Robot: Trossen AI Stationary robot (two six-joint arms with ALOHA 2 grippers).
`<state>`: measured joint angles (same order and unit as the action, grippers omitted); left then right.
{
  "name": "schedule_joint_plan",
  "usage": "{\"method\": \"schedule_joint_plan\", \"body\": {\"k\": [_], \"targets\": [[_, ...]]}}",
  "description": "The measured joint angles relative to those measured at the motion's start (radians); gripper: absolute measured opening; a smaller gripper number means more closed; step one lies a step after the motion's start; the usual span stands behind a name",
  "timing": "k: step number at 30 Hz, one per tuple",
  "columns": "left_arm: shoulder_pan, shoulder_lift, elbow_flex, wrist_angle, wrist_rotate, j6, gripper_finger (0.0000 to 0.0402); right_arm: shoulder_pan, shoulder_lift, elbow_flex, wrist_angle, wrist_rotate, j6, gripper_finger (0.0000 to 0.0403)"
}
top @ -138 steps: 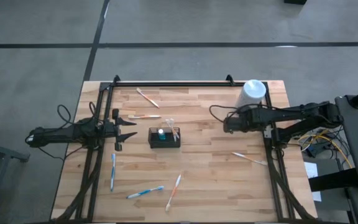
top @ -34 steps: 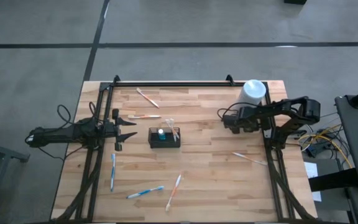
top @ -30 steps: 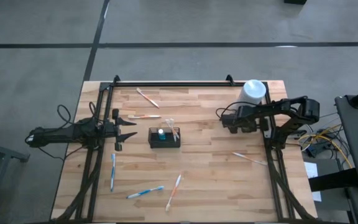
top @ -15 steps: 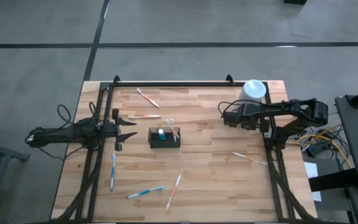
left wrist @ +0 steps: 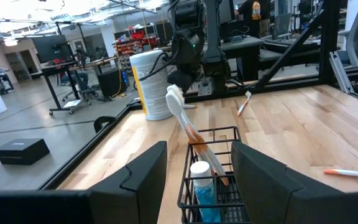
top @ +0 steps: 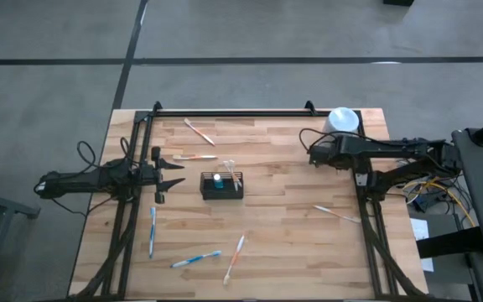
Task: Pick & Place toothbrushing station
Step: Put the orange toothbrush into the right section of the wire organizer
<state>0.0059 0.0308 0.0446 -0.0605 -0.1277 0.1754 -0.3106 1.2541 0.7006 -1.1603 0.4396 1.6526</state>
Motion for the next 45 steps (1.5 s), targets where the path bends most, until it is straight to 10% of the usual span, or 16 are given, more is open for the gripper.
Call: {"method": "schedule_joint_plan", "body": {"k": [17,26,36,45], "targets": [[0.000,0.000,0.000,0.000,0.000,0.000,0.0186,-0.026,0.004,0.041,0.047,0.259,-0.068,0.0008],[0.000,0.000,0.000,0.000,0.000,0.000,0.0186,-0.031,0.025,0.031,0.486,0.271,-0.437,0.0008],[0.000,0.000,0.000,0.000,0.000,0.000,0.0187,0.044,-0.058,0.060,0.408,0.254,-0.398,0.0008],[0.000,0.000,0.000,0.000,0.000,0.000,0.0187,0.149,-0.273,0.189,0.433,0.565,-0.501,0.0008]]}}
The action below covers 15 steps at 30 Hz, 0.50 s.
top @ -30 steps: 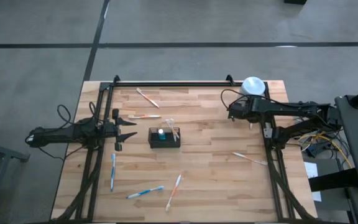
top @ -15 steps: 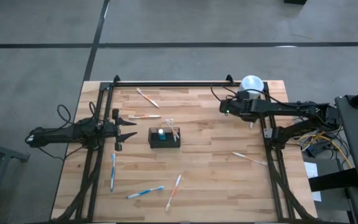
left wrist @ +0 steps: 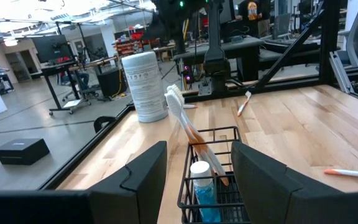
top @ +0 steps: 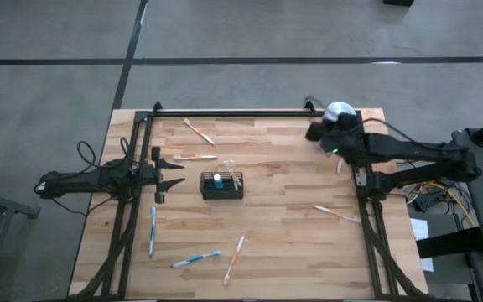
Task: Pick & Place toothbrushing station
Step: Put the orange toothbrush into the right section of the wire organizer
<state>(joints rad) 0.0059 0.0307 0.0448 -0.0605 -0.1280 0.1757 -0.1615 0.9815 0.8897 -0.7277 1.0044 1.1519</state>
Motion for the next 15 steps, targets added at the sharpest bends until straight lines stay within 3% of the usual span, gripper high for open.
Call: {"method": "schedule_joint_plan", "body": {"k": [7,15], "targets": [[0.000,0.000,0.000,0.000,0.000,0.000,0.0187,-0.041,-0.091,0.068,-0.231,0.139,0.214,0.0008],[0.000,0.000,0.000,0.000,0.000,0.000,0.0187,-0.135,-0.079,0.147,-0.670,0.014,0.570,0.0008]]}}
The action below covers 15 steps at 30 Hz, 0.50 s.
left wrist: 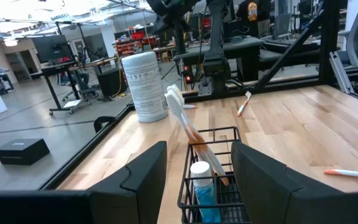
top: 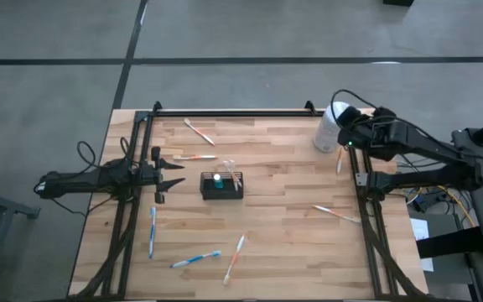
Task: Pick & Place toothbrushing station
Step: Put the orange toothbrush into the right section of the wire organizer
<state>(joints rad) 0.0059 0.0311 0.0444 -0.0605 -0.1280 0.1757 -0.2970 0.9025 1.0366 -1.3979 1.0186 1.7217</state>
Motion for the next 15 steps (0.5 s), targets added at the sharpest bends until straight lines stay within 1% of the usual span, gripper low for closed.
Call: {"method": "schedule_joint_plan", "body": {"k": [3,5,7,11,15], "targets": [[0.000,0.000,0.000,0.000,0.000,0.000,0.0186,-0.050,0.002,0.031,-0.122,-0.107,0.070,0.0008],[0.000,0.000,0.000,0.000,0.000,0.000,0.0186,-0.078,0.001,0.043,-0.147,-0.154,0.082,0.0008],[0.000,0.000,0.000,0.000,0.000,0.000,0.0187,-0.090,0.001,0.049,-0.131,-0.158,0.077,0.0008],[0.000,0.000,0.000,0.000,0.000,0.000,0.0186,-0.098,0.011,0.040,-0.075,-0.113,0.051,0.0008],[0.000,0.000,0.000,0.000,0.000,0.000,0.0187,-0.132,0.023,0.015,-0.067,-0.110,0.055,0.0008]]}}
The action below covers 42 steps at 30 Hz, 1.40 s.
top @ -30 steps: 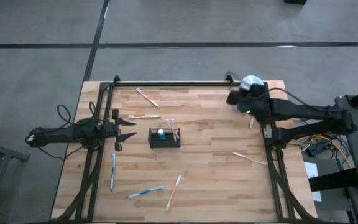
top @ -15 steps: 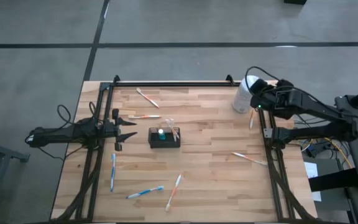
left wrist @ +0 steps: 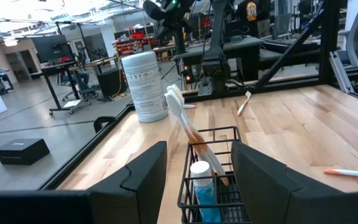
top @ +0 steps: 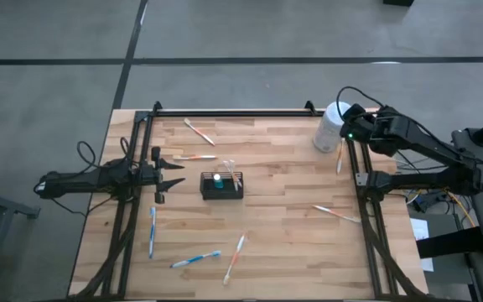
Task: Pick & Place toothbrushing station
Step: Put the orange toothbrush into the right section of the wire organizer
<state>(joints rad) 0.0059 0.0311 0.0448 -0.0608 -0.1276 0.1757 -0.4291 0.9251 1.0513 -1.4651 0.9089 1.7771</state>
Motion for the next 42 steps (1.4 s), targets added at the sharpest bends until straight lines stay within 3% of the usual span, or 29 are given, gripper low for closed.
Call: {"method": "schedule_joint_plan", "body": {"k": [8,26,32,38,42], "targets": [[0.000,0.000,0.000,0.000,0.000,0.000,0.0187,-0.081,0.042,-0.121,0.118,-0.002,-0.046,0.0008],[0.000,0.000,0.000,0.000,0.000,0.000,0.0186,-0.175,0.056,-0.266,0.773,-0.172,-0.473,0.0008],[0.000,0.000,0.000,0.000,0.000,0.000,0.0187,-0.184,0.093,-0.268,0.890,-0.196,-0.553,0.0008],[0.000,0.000,0.000,0.000,0.000,0.000,0.0187,-0.223,0.184,-0.268,1.013,-0.368,-0.633,0.0008],[0.000,0.000,0.000,0.000,0.000,0.000,0.0186,-0.227,0.260,-0.268,1.113,-0.417,-0.690,0.0008]]}}
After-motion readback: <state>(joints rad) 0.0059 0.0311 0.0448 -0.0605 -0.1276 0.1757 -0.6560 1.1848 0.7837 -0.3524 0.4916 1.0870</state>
